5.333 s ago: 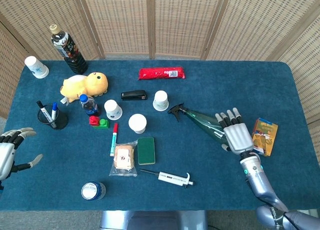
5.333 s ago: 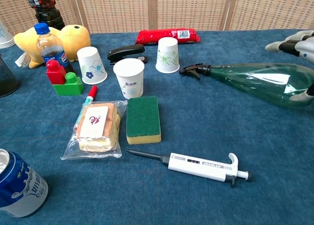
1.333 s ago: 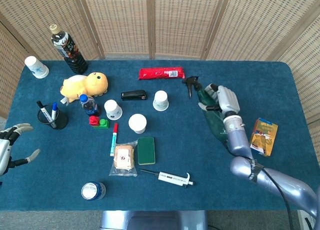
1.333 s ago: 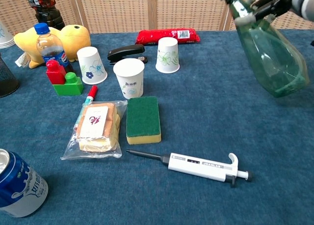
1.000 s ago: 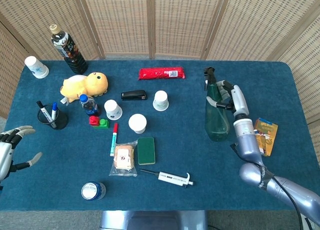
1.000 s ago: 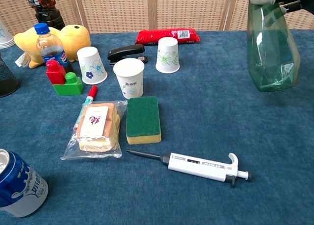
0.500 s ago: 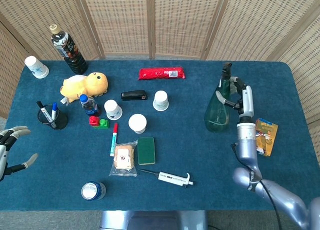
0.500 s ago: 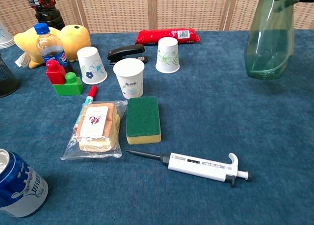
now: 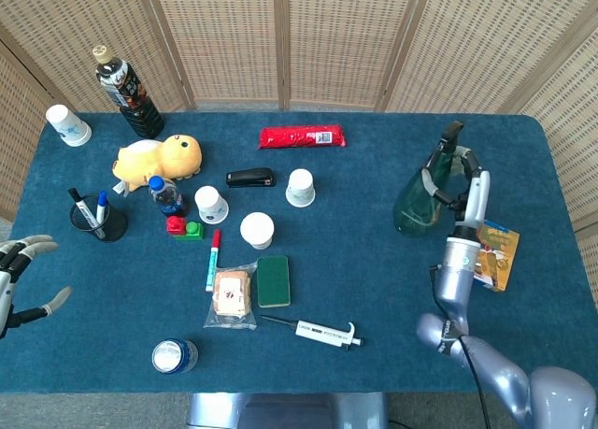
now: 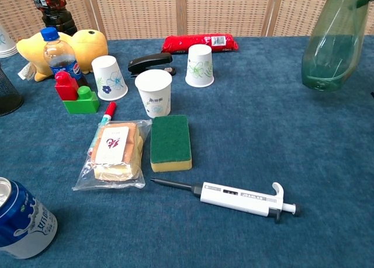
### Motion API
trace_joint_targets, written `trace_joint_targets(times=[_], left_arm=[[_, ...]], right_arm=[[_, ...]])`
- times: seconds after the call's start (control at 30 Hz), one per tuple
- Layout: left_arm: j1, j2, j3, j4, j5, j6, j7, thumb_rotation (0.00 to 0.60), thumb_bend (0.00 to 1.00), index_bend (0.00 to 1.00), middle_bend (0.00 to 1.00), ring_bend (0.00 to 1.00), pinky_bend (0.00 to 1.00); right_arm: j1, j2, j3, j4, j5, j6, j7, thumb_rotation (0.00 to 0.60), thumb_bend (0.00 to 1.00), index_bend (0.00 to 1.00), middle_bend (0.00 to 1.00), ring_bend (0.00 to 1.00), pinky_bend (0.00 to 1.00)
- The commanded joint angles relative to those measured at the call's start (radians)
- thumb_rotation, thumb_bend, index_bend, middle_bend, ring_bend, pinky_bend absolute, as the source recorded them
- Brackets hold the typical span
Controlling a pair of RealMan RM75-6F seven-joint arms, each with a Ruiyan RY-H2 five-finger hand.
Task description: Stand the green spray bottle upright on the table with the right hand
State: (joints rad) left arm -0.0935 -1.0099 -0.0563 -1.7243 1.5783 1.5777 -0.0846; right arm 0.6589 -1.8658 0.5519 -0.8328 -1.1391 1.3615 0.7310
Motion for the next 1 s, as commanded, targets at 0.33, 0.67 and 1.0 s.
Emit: trace_joint_targets(times=[0.33,0.67,1.0], left_arm=[[0.003,0.006,0.001,-0.012,0.011,0.006,0.002,0.486,0.28,0.28,0.29,0.28,0.24],[0.001,0.011,0.003,-0.026,0.023,0.004,0.016,0.487,0.28,0.28,0.29,0.28,0.24],[-0.001,0.013,0.005,-0.03,0.024,-0.003,0.021,0.487,0.28,0.28,0.29,0.28,0.24]], right_arm=[[-0.011,-0.068,-0.035,0.162,-0.039,0.038,0.038,0.6,0.29,0.65,0.56,0.5,0.6],[-0.015,-0.12,-0.055,0.313,-0.054,0.048,0.071,0.6,0.28,0.65,0.56,0.5,0.6],[-0.034,-0.148,-0.069,0.382,-0.05,0.025,0.109,0.6,0.28,0.65,0.56,0.47,0.59]])
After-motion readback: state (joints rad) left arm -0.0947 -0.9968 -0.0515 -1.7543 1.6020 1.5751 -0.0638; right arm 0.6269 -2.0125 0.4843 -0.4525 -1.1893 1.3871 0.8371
